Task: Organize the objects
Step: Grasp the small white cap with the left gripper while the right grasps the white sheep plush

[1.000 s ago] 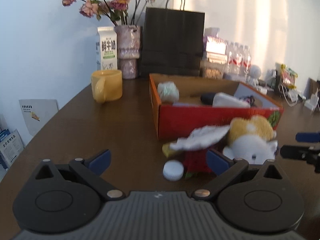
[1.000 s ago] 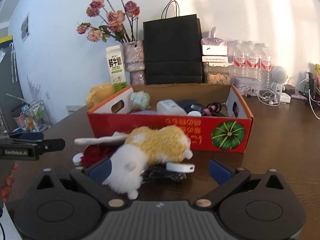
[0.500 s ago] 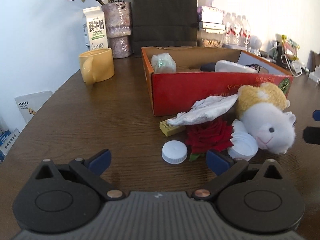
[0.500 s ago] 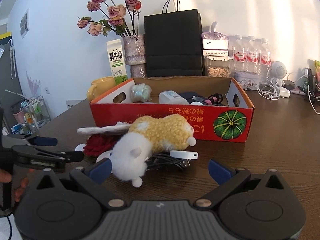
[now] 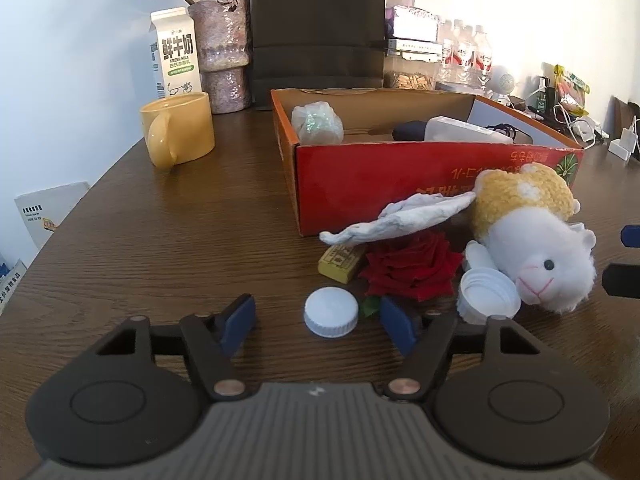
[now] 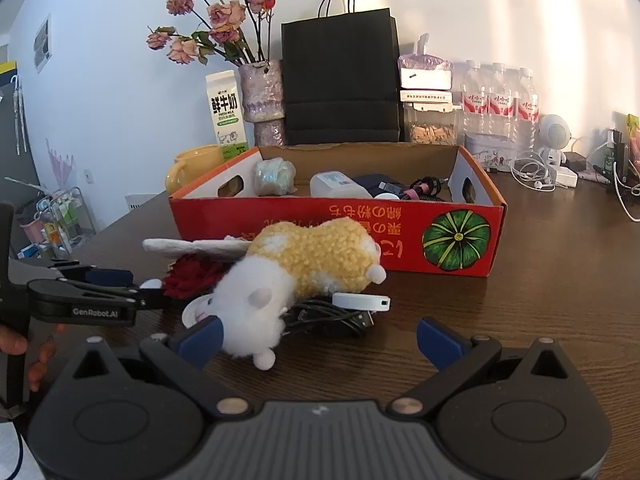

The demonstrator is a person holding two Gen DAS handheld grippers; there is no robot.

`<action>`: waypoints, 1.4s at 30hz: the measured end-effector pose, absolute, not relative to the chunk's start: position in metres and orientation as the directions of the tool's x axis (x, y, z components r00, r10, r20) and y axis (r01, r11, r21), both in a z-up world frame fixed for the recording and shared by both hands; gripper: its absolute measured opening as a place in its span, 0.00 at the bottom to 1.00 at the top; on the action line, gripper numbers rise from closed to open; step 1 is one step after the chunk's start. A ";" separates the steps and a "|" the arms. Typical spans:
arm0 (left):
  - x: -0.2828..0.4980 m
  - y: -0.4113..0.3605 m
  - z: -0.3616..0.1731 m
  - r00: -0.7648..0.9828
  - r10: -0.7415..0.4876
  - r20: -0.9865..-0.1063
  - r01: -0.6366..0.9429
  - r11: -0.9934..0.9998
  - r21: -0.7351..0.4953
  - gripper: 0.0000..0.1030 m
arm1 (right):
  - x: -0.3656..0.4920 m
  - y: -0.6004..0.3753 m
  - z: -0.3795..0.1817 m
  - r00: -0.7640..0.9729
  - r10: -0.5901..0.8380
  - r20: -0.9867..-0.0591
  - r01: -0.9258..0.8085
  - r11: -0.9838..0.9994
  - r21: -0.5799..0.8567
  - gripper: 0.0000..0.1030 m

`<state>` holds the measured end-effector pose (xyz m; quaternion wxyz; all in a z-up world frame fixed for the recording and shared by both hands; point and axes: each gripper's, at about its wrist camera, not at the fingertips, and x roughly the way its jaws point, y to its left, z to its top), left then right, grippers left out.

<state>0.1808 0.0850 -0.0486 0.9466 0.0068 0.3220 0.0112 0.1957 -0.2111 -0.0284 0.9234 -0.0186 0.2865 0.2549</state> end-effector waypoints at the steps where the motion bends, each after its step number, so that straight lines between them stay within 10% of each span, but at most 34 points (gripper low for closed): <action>1: 0.181 0.086 -0.048 0.794 0.021 -0.608 -0.013 1.000 0.018 0.61 | 0.196 -0.211 -0.029 0.706 0.459 -0.540 -0.481 0.870 0.112 1.00; 7: 0.179 0.082 -0.047 0.802 -0.044 -0.596 0.065 0.998 0.012 0.28 | 0.196 -0.210 -0.030 0.703 0.459 -0.543 -0.482 0.869 0.111 1.00; 30: 0.127 0.084 -0.007 0.893 -0.091 -0.442 0.074 0.996 -0.055 0.28 | 0.204 -0.167 -0.005 0.710 0.469 -0.526 -0.499 0.861 0.095 1.00; 42: 0.126 0.097 -0.020 0.881 -0.136 -0.453 0.096 0.989 -0.111 0.28 | 0.225 -0.142 -0.023 0.686 0.405 -0.604 -0.427 0.897 0.116 0.75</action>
